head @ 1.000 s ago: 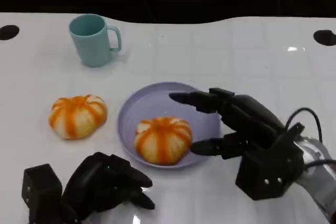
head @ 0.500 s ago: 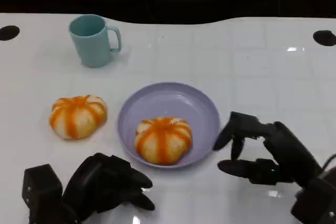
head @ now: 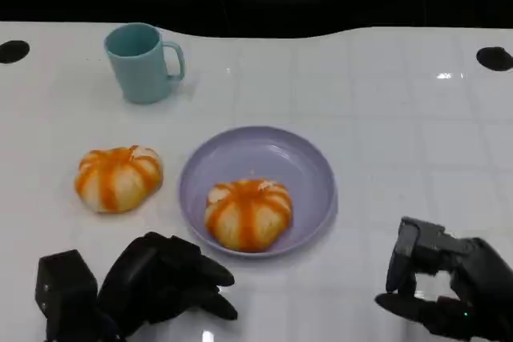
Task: Grasp the bread from the table and place it into the plate.
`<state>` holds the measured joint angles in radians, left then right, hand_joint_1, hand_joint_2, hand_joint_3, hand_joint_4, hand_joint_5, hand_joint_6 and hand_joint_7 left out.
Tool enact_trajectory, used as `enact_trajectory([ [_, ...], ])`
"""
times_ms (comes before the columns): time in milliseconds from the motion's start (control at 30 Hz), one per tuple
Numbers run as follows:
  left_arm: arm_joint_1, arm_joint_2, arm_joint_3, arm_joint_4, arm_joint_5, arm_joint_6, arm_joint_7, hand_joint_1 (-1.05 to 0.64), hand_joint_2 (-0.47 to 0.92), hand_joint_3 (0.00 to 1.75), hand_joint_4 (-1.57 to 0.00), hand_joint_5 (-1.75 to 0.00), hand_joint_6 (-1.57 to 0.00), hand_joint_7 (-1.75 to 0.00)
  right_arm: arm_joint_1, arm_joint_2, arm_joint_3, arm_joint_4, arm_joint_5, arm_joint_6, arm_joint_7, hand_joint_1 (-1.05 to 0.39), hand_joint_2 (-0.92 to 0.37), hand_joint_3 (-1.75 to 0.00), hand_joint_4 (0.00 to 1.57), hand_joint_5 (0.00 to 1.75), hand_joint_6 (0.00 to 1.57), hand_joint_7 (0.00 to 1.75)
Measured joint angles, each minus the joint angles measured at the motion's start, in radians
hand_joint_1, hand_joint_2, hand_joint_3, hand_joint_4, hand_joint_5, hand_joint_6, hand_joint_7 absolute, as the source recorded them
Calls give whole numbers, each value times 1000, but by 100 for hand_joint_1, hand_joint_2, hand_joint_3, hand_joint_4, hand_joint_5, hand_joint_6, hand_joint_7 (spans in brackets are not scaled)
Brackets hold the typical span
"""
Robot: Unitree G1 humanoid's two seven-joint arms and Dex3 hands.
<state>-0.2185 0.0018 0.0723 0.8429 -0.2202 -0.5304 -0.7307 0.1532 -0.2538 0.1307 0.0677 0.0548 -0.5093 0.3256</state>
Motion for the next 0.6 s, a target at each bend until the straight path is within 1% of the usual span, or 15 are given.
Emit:
enact_trajectory([
  [100,-1,1,2,6,-1,-1,0,-105,80,0,-156,-20,-154,0,20,1,-12,-4,5,12,9,-28,-92,-8,78,175,57,175],
  [233,-2,1,3,11,-1,-1,-1,-105,79,0,-157,-20,-154,0,20,12,-17,-3,3,13,12,-28,-92,-8,79,175,58,175],
  [433,-7,9,6,14,-3,-1,-1,-105,79,0,-156,-19,-154,0,-4,49,-17,45,-29,-2,-9,-29,-92,-8,82,175,61,175],
  [600,-15,11,9,28,-4,-1,-2,-105,79,0,-157,-20,-155,0,-28,61,-19,83,-39,-19,-11,-30,-92,-8,83,175,61,175],
])
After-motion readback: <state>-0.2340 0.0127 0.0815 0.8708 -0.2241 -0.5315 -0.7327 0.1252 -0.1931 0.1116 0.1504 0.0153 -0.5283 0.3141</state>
